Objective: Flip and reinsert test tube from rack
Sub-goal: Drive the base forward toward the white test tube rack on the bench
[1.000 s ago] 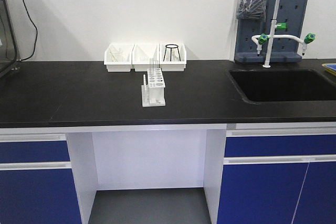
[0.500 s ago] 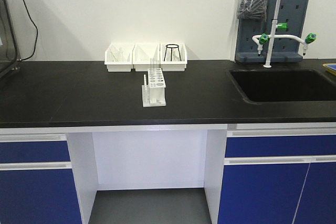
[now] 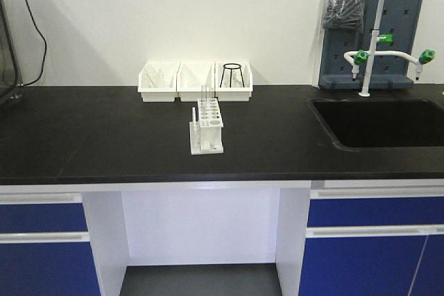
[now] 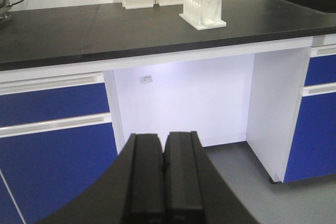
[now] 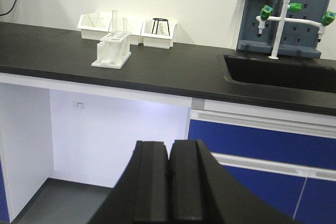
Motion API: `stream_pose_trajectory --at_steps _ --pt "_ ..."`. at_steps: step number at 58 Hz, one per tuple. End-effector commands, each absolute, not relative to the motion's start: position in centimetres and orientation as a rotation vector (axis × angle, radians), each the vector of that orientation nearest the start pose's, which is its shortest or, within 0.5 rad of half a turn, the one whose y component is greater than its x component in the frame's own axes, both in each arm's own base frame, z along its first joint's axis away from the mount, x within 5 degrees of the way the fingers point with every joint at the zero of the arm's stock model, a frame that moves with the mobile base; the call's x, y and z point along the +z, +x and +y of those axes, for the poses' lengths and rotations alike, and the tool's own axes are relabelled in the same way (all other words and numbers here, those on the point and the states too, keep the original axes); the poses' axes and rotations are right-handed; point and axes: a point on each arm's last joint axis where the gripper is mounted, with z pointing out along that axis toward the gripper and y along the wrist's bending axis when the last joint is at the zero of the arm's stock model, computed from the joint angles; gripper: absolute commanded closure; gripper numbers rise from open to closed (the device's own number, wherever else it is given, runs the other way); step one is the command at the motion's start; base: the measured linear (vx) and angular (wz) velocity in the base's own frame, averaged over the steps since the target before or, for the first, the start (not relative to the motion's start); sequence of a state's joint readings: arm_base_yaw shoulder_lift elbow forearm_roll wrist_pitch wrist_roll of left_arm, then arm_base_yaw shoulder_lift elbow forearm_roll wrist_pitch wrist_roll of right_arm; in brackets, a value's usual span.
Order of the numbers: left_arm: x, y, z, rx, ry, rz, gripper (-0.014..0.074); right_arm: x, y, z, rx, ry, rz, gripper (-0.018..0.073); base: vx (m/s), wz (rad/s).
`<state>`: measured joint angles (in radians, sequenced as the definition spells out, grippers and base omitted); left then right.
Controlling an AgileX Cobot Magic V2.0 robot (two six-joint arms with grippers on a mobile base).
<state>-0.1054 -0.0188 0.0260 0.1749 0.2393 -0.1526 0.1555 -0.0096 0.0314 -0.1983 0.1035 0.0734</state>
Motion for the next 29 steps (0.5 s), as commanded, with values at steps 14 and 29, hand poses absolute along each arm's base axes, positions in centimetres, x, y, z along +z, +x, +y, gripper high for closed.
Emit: stream_pose_trajectory --at_steps 14,29 --pt "19.3 5.52 -0.34 -0.052 0.073 1.634 0.0602 20.11 5.63 0.83 0.008 -0.218 1.509 0.057 0.38 0.01" --pt "19.3 5.52 -0.34 -0.052 0.073 1.634 0.0602 20.11 5.63 0.83 0.008 -0.218 1.509 0.057 0.41 0.06"
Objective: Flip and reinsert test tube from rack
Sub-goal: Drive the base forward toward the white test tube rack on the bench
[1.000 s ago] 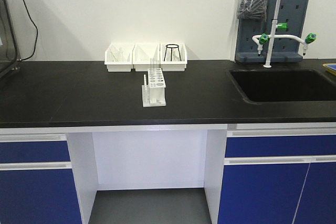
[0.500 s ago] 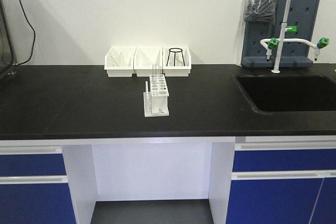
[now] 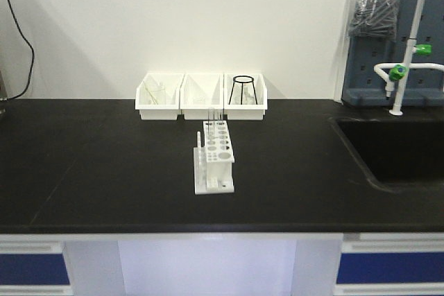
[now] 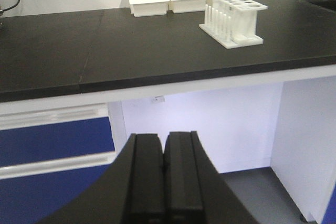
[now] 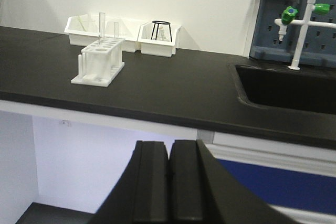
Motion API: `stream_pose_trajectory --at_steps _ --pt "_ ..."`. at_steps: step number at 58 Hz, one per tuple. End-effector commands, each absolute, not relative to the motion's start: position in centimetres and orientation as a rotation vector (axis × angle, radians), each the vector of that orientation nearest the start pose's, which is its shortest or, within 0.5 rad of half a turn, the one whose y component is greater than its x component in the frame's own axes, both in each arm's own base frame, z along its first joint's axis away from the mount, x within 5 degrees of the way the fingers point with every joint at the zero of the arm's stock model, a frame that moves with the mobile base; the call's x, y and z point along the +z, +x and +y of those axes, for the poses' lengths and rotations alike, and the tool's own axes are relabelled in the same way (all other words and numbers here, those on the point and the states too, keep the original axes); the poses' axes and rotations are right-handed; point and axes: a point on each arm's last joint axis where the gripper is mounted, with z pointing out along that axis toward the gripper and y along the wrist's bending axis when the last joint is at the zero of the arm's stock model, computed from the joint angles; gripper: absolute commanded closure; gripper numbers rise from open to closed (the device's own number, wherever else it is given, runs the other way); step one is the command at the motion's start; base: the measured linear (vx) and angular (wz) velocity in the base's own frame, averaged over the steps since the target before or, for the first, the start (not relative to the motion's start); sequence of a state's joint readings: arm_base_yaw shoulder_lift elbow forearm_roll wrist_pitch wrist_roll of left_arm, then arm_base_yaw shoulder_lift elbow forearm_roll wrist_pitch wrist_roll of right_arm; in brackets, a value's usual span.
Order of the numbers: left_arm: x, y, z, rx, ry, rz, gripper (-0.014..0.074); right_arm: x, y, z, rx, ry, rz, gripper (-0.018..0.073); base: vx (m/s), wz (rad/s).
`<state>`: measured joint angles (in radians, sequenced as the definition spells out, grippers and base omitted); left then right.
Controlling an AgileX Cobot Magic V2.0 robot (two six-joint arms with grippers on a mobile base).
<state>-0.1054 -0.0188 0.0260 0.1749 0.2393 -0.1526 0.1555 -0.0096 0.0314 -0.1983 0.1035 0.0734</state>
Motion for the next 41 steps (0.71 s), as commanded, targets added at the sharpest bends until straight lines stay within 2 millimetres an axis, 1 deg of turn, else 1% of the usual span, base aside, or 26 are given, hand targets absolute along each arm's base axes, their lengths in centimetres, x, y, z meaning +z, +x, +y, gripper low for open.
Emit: stream_pose_trajectory --at_steps 1,41 --pt "19.3 5.52 -0.34 -0.052 0.073 1.634 0.0602 20.11 5.63 0.83 0.008 -0.218 1.509 0.057 0.42 0.05" --pt "19.3 5.52 -0.34 -0.052 0.073 1.634 0.0602 20.11 5.63 0.83 0.008 -0.218 1.509 0.057 0.4 0.02"
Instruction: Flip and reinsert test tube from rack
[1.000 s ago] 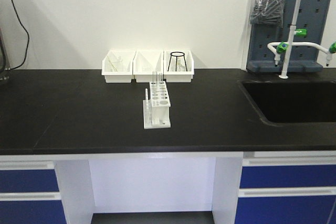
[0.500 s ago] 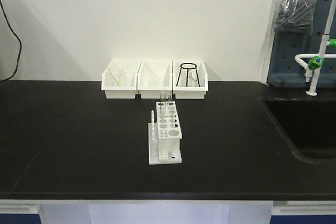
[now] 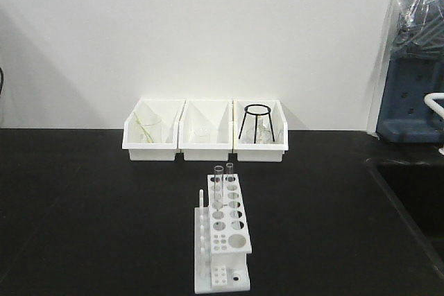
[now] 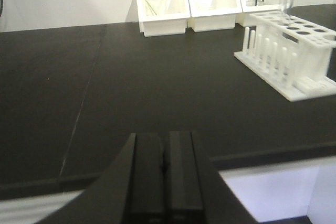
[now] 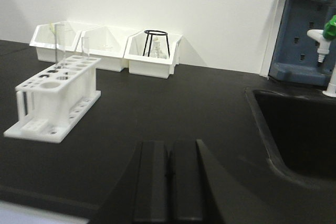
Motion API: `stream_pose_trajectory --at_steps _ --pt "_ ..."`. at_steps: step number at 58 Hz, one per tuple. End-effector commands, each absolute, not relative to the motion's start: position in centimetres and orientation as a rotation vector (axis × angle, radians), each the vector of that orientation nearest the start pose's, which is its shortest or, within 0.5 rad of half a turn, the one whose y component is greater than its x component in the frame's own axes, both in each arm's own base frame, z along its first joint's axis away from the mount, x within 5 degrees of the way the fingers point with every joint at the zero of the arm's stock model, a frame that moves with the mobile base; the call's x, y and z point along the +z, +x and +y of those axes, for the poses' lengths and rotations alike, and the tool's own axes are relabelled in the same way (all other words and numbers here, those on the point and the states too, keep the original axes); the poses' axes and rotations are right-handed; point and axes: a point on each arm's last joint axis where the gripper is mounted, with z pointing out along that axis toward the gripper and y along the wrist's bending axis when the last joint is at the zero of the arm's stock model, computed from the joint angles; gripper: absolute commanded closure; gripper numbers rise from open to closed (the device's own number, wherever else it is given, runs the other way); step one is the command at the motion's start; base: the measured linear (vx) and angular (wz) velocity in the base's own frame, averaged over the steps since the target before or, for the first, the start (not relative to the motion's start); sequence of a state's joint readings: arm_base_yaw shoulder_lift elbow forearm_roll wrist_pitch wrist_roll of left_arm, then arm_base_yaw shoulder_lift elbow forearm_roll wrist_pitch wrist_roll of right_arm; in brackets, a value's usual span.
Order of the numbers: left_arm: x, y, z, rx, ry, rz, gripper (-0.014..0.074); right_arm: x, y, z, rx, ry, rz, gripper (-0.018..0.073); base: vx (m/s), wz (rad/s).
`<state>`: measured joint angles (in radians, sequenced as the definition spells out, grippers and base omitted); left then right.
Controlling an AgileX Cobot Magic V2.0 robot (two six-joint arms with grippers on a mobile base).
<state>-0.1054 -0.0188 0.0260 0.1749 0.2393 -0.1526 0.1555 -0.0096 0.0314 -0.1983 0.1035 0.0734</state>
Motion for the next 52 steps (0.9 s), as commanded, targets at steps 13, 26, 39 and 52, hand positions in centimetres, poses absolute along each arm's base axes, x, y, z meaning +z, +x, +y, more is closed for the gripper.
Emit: stream_pose_trajectory --at_steps 13,26,39,52 --pt "19.3 5.52 -0.34 -0.052 0.073 1.634 0.0602 20.11 5.63 0.83 0.008 -0.218 1.509 0.057 0.35 0.0" --pt "19.3 5.52 -0.34 -0.052 0.073 1.634 0.0602 20.11 5.63 0.83 0.008 -0.218 1.509 0.057 0.31 0.0" --pt "19.3 5.52 -0.34 -0.052 0.073 1.634 0.0602 20.11 5.63 0.83 0.008 -0.218 1.509 0.057 0.23 -0.01" --pt "19.3 5.52 -0.34 -0.052 0.073 1.634 0.0602 20.11 5.63 0.83 0.008 -0.218 1.509 0.057 0.11 -0.01"
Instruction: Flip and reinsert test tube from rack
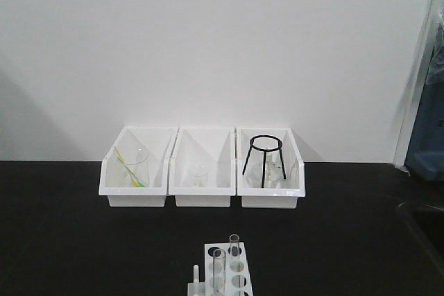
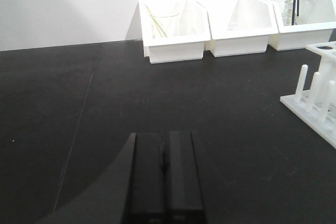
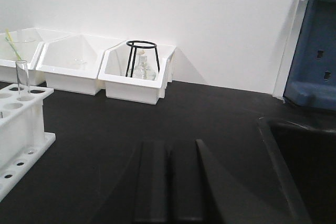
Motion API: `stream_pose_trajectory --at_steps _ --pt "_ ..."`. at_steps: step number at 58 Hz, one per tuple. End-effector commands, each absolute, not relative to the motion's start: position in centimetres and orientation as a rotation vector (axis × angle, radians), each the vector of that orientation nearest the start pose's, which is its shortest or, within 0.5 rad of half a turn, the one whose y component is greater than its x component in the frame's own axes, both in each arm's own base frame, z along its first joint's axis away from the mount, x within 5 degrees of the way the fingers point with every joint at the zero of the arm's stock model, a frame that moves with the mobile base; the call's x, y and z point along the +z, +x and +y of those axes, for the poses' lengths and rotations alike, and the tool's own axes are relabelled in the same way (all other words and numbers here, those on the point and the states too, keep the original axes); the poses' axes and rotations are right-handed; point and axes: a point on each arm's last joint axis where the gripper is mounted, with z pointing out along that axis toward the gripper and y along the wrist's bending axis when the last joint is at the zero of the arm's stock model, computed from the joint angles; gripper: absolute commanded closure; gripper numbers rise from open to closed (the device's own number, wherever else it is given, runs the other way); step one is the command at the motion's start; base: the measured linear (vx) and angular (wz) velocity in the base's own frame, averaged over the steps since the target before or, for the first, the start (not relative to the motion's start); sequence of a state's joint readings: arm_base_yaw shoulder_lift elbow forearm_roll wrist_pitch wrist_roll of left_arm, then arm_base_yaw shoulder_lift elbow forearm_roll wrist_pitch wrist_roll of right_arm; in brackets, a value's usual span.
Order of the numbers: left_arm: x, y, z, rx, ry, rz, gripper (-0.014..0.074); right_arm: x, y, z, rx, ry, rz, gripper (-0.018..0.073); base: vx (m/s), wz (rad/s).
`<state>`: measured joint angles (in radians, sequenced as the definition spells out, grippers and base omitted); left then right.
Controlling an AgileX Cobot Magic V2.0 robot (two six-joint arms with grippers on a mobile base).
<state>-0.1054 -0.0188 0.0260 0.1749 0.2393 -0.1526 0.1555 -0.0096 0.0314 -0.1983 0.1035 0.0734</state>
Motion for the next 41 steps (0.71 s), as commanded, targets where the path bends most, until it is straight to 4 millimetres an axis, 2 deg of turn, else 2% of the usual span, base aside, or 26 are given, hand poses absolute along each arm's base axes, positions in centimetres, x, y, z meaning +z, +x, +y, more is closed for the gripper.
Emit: stream_pose_trajectory --at_steps 1,12,18,23,26,32,36,41 --pt "19.3 5.5 -0.3 -0.052 0.073 1.634 0.0602 20.1 5.6 0.8 0.008 -0.218 1.509 0.057 0.07 0.0" --pt "19.3 5.5 -0.3 -0.052 0.073 1.634 0.0602 20.2 5.6 0.8 0.01 -0.218 1.498 0.057 0.04 0.0" --pt "19.3 5.5 -0.3 -0.052 0.073 1.634 0.0602 21.3 5.5 1.0 0.038 -0.209 1.384 0.057 0.01 0.0" --pt "19.3 5.5 -0.3 -0.052 0.073 1.634 0.0602 24.4 4.7 1.2 0.096 -0.178 1.174 0.057 0.0 0.0" --pt "19.3 5.5 -0.3 -0.052 0.073 1.634 0.0602 26.1 4.2 1.1 0.118 -0.159 1.125 0.057 0.0 0.0" --pt "19.3 5.5 -0.3 -0.052 0.073 1.634 0.0602 31.5 3.6 0.9 0.124 -0.135 1.083 0.057 0.0 0.0" --pt "19.3 5.5 -0.3 -0.052 0.073 1.634 0.0602 35.0 4.6 1.0 0.082 -0.156 1.114 0.057 0.0 0.01" --pt "19.3 5.5 -0.3 -0.052 0.073 1.634 0.0602 37.8 7.8 1.4 0.048 -0.183 1.196 0.057 0.0 0.0"
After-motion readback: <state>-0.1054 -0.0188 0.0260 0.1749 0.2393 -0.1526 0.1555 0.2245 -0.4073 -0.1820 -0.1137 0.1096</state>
